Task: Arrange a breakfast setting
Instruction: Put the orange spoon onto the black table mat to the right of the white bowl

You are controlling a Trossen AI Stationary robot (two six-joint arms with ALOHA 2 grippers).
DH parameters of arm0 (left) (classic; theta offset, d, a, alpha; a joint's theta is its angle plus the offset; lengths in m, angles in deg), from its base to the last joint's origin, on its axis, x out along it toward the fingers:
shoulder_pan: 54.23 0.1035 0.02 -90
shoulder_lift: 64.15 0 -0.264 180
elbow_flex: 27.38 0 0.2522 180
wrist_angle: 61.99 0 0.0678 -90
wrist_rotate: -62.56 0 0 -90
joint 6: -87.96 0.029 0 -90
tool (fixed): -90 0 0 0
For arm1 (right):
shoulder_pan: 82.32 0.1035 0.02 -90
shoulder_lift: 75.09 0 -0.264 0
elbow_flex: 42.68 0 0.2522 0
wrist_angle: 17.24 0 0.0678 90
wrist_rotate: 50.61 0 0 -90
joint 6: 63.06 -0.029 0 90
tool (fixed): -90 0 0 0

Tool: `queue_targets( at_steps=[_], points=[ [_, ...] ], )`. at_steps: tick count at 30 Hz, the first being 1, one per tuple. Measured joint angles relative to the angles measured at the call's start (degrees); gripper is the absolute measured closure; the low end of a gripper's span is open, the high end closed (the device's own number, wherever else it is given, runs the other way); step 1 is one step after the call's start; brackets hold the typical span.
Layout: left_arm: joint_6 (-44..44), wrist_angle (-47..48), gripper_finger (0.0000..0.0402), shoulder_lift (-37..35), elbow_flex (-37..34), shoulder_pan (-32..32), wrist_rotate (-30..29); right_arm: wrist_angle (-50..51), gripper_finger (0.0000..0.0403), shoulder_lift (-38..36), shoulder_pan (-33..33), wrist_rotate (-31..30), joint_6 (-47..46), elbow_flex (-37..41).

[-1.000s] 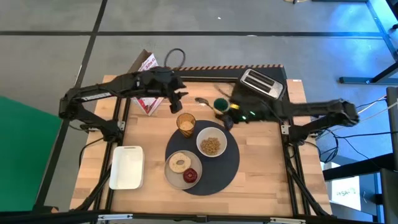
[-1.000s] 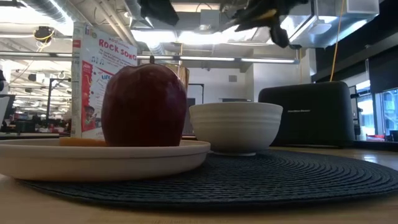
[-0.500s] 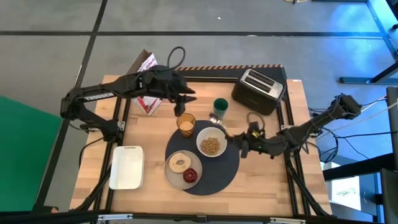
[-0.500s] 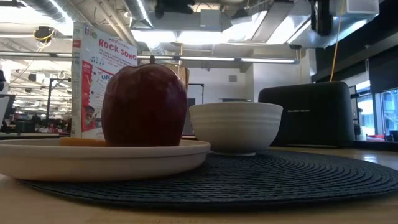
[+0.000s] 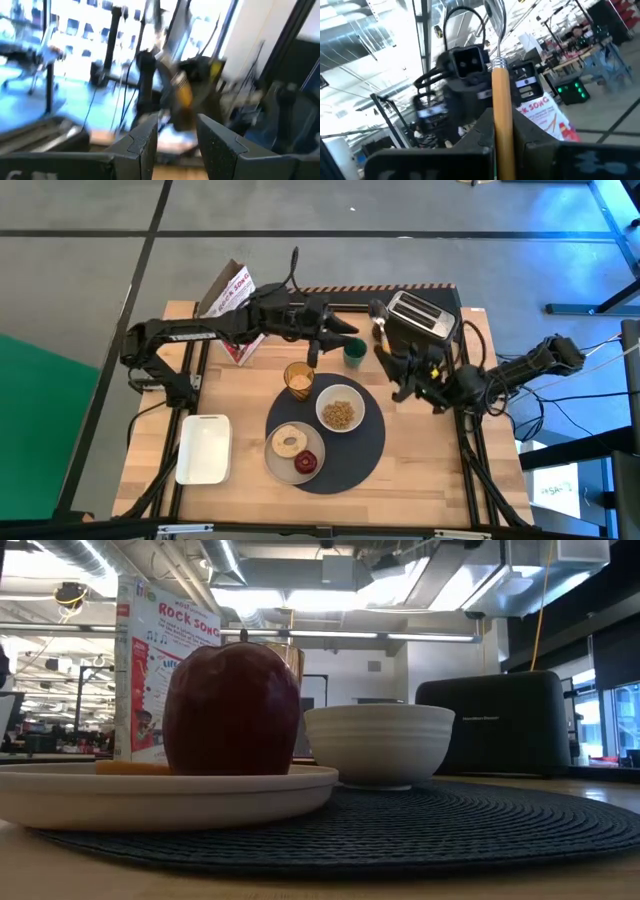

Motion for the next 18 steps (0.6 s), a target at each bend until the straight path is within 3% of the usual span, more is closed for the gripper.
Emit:
queue_targets(
  at_steps=[7, 13, 18],
  points=[
    [-2.4, -16.3, 0.0272, 4.5, 0.0, 0.0, 0.0, 3.3, 0.0394, 0.3, -8.7, 11.9, -0.8, 0.0],
    [-2.2, -17.0, 0.028, 5.1, 0.0, 0.3, -2.7, 5.7, 0.0392, 0.3, -12.1, 16.5, -1.1, 0.0],
    [-1.4, -16.3, 0.0322, 5.1, 0.0, 0.8, -7.3, 5.8, 0.0394, 0.3, -13.5, 17.2, -0.2, 0.0]
  ],
)
